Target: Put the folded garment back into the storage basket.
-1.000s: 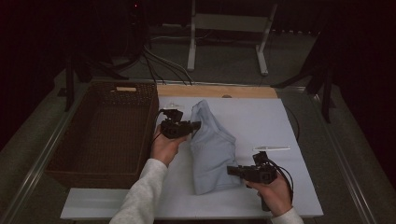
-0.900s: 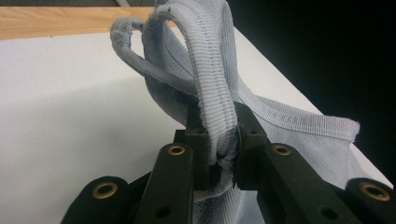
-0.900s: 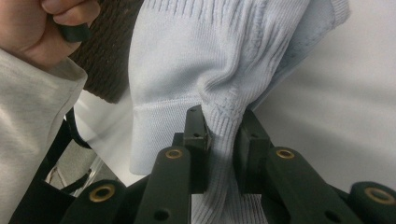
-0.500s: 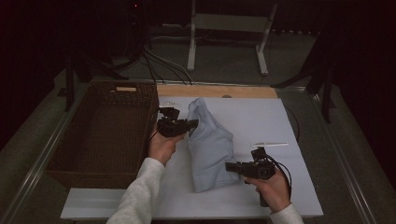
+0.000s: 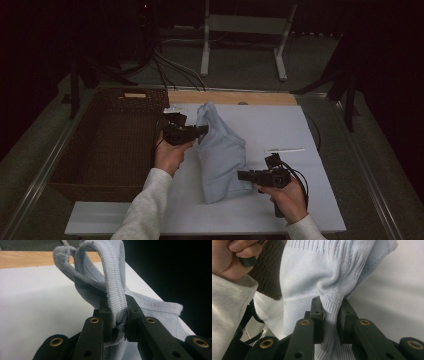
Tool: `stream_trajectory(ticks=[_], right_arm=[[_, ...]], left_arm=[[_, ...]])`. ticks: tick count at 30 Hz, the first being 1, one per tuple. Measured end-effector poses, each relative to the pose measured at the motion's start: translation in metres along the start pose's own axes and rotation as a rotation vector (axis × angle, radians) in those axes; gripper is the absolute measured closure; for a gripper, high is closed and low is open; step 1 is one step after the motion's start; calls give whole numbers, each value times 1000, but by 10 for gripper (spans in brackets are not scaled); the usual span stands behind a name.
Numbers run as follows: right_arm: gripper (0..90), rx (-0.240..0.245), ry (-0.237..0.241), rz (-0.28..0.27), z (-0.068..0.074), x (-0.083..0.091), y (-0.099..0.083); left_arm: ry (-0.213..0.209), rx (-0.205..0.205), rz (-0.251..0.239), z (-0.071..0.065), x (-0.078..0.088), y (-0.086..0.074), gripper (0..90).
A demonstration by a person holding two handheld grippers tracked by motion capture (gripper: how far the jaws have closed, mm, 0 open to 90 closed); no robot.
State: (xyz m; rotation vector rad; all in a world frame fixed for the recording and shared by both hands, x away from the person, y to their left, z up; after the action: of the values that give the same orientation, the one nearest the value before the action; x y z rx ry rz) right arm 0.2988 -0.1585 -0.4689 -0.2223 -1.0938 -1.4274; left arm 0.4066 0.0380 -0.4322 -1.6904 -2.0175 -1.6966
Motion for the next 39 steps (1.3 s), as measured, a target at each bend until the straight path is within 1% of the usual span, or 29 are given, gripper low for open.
stream_trajectory(ticks=[3, 9, 16, 18, 23, 26, 31, 36, 39], right_arm=[[778, 0, 10, -2, 2, -1, 2], [778, 1, 19, -3, 5, -2, 7], [778, 4, 24, -8, 7, -2, 11], [778, 8, 25, -15, 8, 0, 13], [778, 7, 28, -23, 10, 1, 16], [778, 3, 32, -32, 11, 3, 18], [778, -1, 35, -40, 12, 3, 21], [778, 9, 28, -43, 15, 0, 24], [778, 11, 34, -39, 17, -2, 25]], left_arm=[[-7, 5, -13, 1, 5, 2, 801], [-10, 6, -10, 2, 9, 2, 801], [-5, 3, -14, -1, 12, 4, 800], [-2, 11, -22, -1, 15, 7, 800], [5, 14, -27, -3, 19, 9, 800], [12, 4, -33, -5, 23, 11, 800], [15, 9, -41, -4, 28, 14, 800], [23, -2, -40, -4, 32, 17, 801], [27, -5, -42, -3, 34, 19, 800]])
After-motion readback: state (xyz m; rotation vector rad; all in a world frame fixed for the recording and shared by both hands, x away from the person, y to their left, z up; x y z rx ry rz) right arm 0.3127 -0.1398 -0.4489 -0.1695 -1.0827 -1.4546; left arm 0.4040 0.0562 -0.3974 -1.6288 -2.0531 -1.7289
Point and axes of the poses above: each handheld gripper's, and its own axes: x roughly backward along the jaws, y roughly out of its top, z roughly to its left, the point moved 7 cm from there along -x, roughly forward along the jaws, and after that the axes turned 8 degrees about z, right-handed, at the moved point
